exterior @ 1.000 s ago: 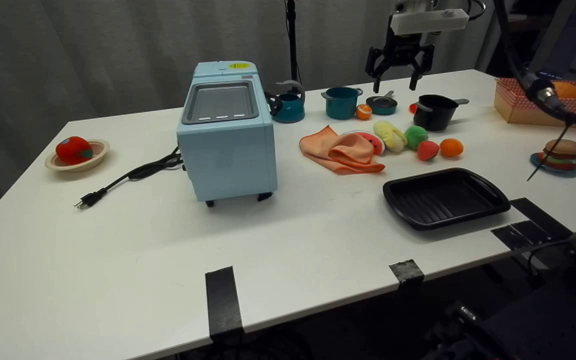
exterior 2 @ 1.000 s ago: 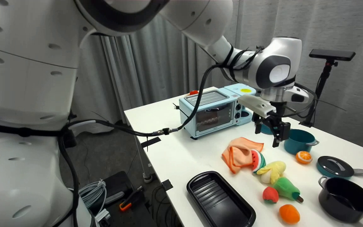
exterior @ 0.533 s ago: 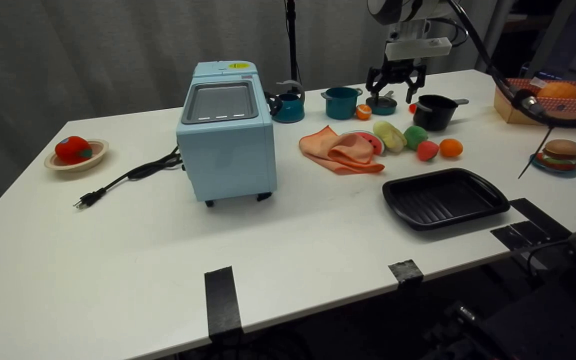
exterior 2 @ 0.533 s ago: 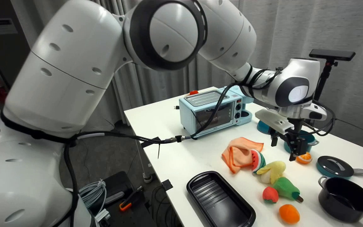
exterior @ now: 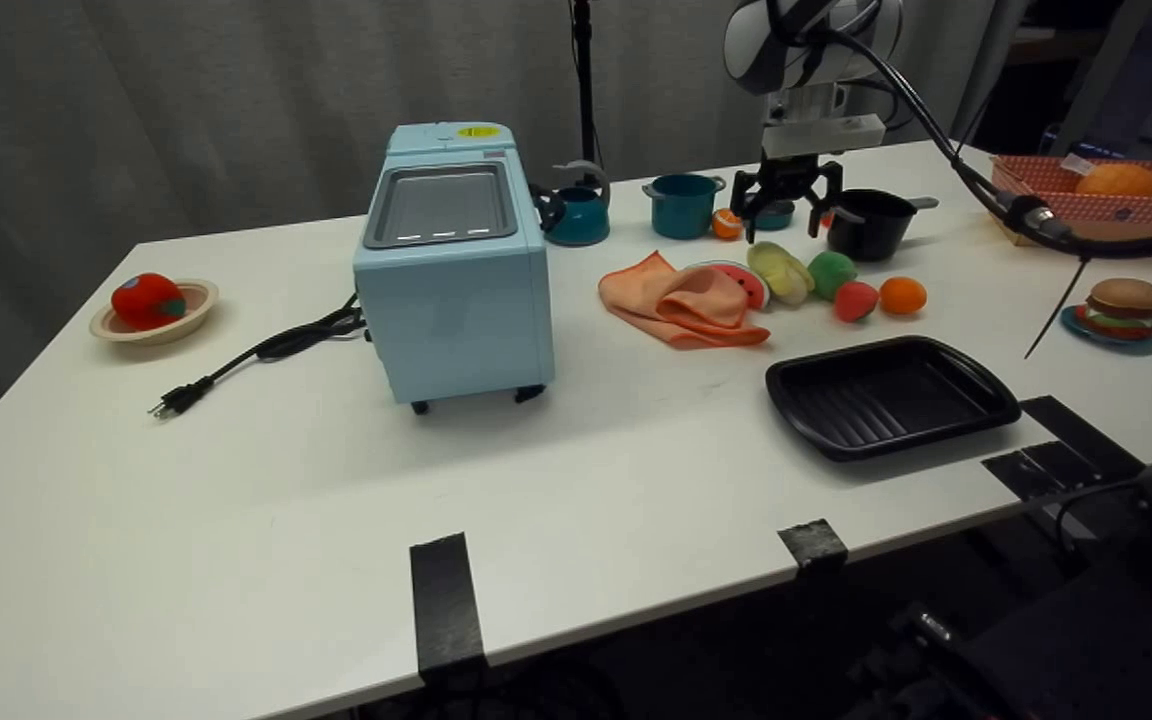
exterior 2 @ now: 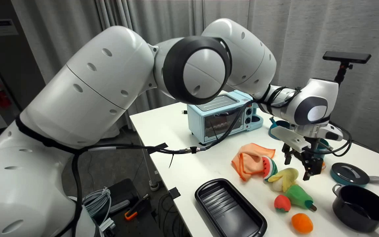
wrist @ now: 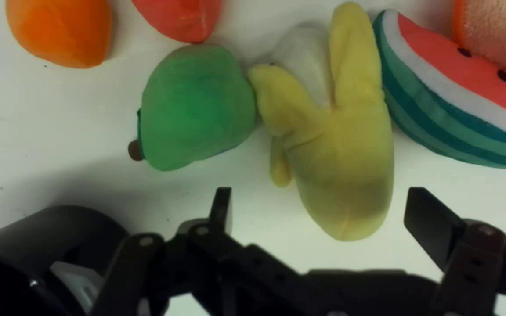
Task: Put the banana plush toy in the black pot and the pear plush toy in the blue pot
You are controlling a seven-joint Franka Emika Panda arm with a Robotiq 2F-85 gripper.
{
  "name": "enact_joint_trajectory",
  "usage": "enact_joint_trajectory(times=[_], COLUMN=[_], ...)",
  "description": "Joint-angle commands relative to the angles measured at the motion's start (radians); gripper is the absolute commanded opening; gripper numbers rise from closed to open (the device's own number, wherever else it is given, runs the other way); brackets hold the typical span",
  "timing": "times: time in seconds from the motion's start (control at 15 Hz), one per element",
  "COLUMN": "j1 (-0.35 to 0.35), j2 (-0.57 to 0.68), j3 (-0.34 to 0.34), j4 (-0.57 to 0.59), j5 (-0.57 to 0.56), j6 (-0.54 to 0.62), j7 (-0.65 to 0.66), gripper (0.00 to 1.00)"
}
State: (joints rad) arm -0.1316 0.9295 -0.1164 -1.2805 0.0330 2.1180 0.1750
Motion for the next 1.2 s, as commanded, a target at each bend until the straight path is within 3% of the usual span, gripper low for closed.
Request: enact_joint_trajectory(times=[0.0, 0.27, 0.4, 0.67, 1.0, 1.13], j1=[-0.010, -0.001, -0.001, 0.001, -0.011, -0.006], j2=[0.081, 0.118, 0.128, 0.136, 0.076, 0.026], j3=[0.004, 0.011, 0.017, 0.018, 0.016, 0.022], j4=[0.114, 0.134, 0.137, 0.140, 0.096, 0.063], j5=[0.007, 0.008, 0.011, 0.006, 0.012, 0.019], j6=[-0.071, -0.087, -0.092, -0.098, -0.087, -0.101], j7=[0.004, 0.008, 0.005, -0.001, -0.011, -0.004], gripper=[1.00, 1.00, 0.72, 0.40, 0.05, 0.01])
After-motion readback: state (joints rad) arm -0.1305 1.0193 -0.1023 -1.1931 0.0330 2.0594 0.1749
